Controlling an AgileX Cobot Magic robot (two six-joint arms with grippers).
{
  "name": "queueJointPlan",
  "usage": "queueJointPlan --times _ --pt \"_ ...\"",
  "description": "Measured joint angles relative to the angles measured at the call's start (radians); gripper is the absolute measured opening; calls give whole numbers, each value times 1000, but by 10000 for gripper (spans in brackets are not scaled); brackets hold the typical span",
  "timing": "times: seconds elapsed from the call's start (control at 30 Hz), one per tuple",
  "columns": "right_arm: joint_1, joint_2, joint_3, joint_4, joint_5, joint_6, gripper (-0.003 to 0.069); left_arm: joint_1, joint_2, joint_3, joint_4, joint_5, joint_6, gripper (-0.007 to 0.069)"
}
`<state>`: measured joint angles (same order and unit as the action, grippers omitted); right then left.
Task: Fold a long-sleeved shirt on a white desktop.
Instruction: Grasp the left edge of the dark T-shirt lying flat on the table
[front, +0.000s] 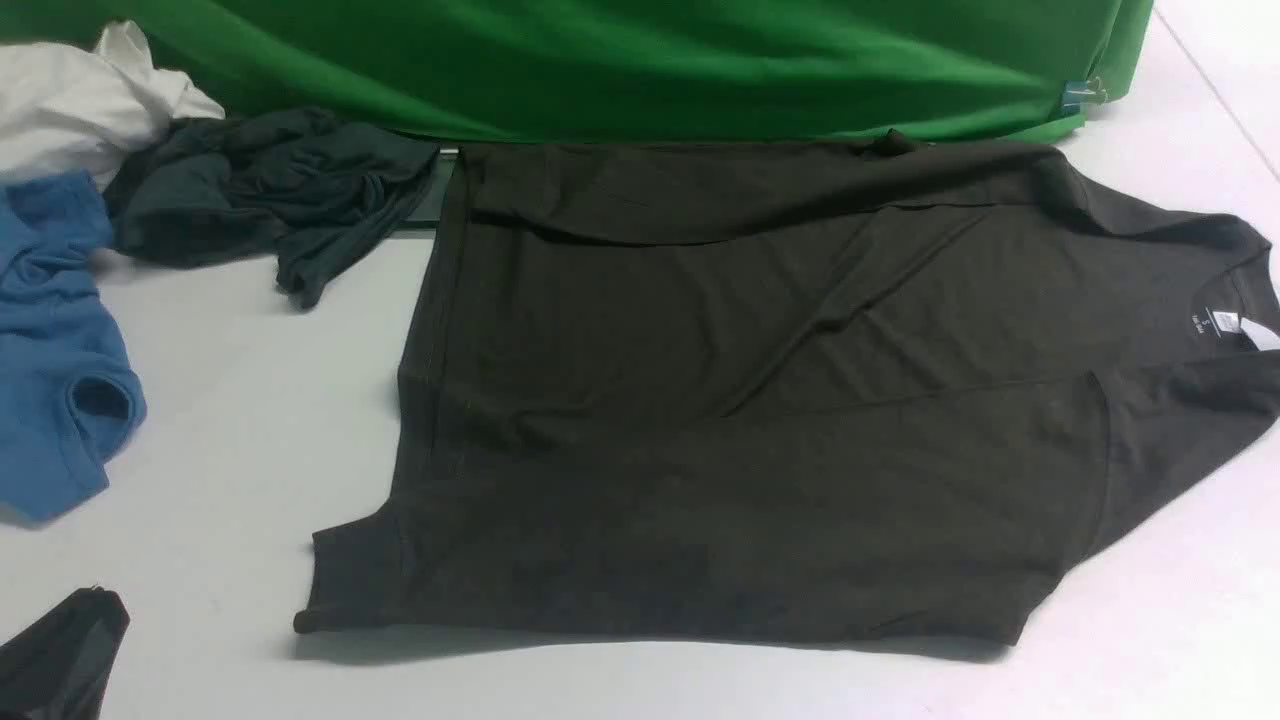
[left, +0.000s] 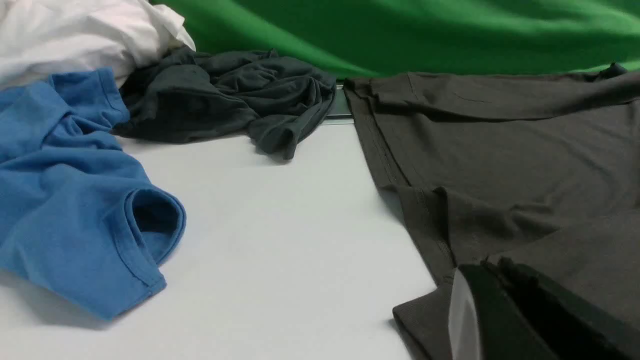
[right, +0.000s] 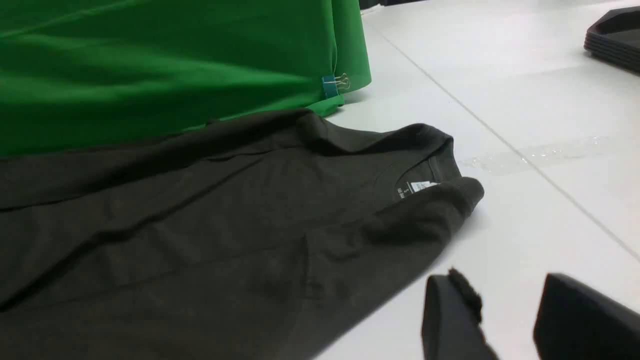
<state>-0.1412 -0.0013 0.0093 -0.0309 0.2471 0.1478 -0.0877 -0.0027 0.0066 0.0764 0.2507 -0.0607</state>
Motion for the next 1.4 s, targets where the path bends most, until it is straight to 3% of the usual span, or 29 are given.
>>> queueJointPlan --times 1.1,1.33,1.4 --pt "0 0 0 -2 -4 -32 240 0 0 0 2 0 0 20" --pt "0 0 0 -4 -65 -61 240 0 0 0 3 -28 0 20" --pt "0 0 0 -4 -153 -26 240 0 0 0 4 -41 0 20"
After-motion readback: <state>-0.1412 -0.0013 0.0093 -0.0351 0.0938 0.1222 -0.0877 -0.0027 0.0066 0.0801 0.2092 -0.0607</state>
